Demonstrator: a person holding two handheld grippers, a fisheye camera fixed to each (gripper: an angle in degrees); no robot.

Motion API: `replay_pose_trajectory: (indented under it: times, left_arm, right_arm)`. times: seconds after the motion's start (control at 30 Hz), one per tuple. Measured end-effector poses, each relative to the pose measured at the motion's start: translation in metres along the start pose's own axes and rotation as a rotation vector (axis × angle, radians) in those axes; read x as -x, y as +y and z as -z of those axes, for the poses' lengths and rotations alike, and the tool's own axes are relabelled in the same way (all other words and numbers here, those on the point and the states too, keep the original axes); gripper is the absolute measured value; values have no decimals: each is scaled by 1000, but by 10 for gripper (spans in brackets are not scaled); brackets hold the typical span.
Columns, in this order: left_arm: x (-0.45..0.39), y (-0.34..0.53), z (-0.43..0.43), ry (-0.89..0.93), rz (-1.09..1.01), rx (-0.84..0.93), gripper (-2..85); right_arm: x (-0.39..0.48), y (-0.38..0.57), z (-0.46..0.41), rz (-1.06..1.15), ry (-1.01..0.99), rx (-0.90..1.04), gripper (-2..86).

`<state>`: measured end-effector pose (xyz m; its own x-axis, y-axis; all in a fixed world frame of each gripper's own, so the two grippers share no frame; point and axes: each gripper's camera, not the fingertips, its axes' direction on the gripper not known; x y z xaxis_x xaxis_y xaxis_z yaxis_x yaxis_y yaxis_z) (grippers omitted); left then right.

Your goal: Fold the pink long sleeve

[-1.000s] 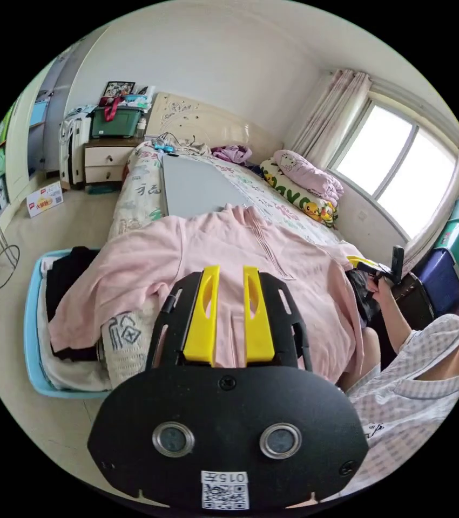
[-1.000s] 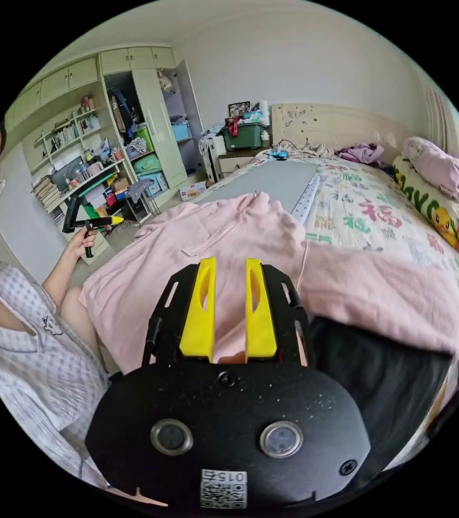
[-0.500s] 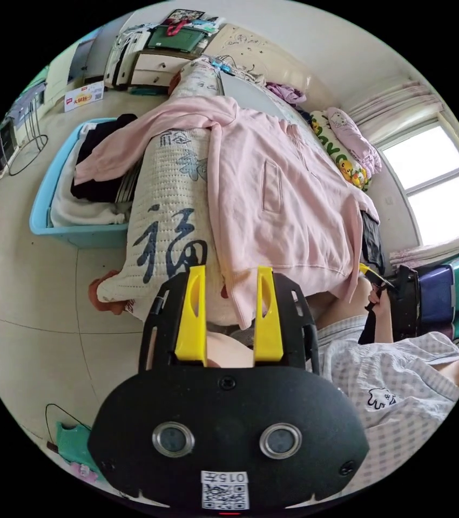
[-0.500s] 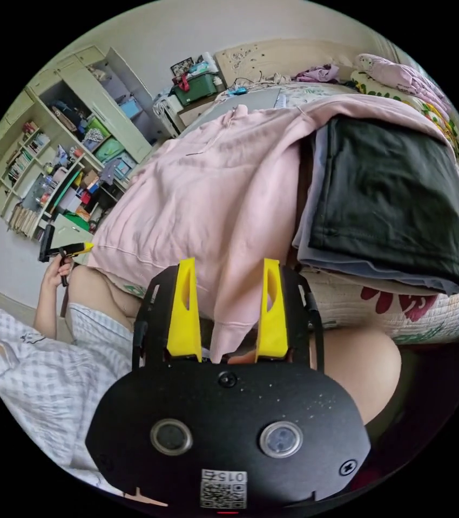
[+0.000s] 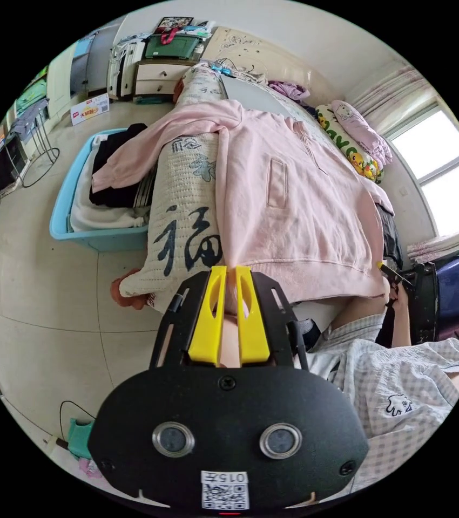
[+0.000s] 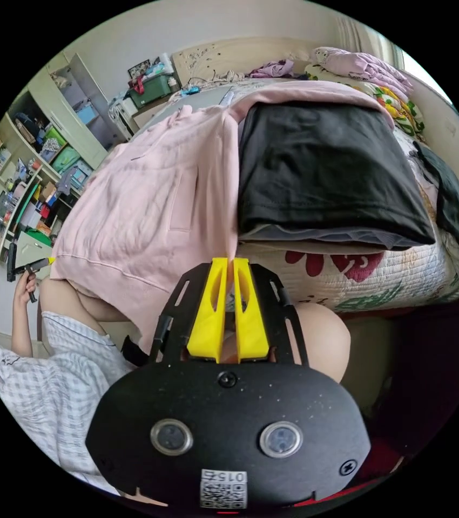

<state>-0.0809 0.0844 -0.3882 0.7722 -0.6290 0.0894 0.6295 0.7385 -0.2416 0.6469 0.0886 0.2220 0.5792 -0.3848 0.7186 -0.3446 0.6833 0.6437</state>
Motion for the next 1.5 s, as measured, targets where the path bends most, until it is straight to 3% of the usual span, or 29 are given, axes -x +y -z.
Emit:
replay_pose_trajectory:
  times: [0.13,0.27,0.37,0.43,0.47,0.57,0.77,0.97,1.3,1.5]
  left_arm:
    - [6,4,6,64,49,-11,36]
    - [2,16,15,148,34,-64,74]
    - [-9,18,-1,87,18,-34,74]
    - [-18,18,-15,64,-3,-7,35]
    - [-19,19,-15,65,-6,-8,29]
    - [-30,29,-5,40,-14,-40,12]
    - [-56,35,-27,-146,-35,5,7]
    - [-64,45,-62,-155,4,-4,2]
    - [-97,61,-97,-266,-57,22,6]
    - [-106,88,-88,-265,-28,-74,11]
  right_arm:
    - [11,-5,-1,17,-3,9,28]
    - [6,9,7,-15,-149,-20,97]
    - [10,4,-11,-5,-246,40,131]
    - [24,-6,-27,44,-282,119,122]
    - [37,-10,-34,89,-286,156,75]
    - [59,-6,-33,112,-213,141,21]
    - [98,-10,-61,110,-116,213,7]
    - [159,-20,-89,178,26,257,8]
    - [194,-34,-91,114,-84,255,10]
    - [214,-42,-74,102,-158,228,13]
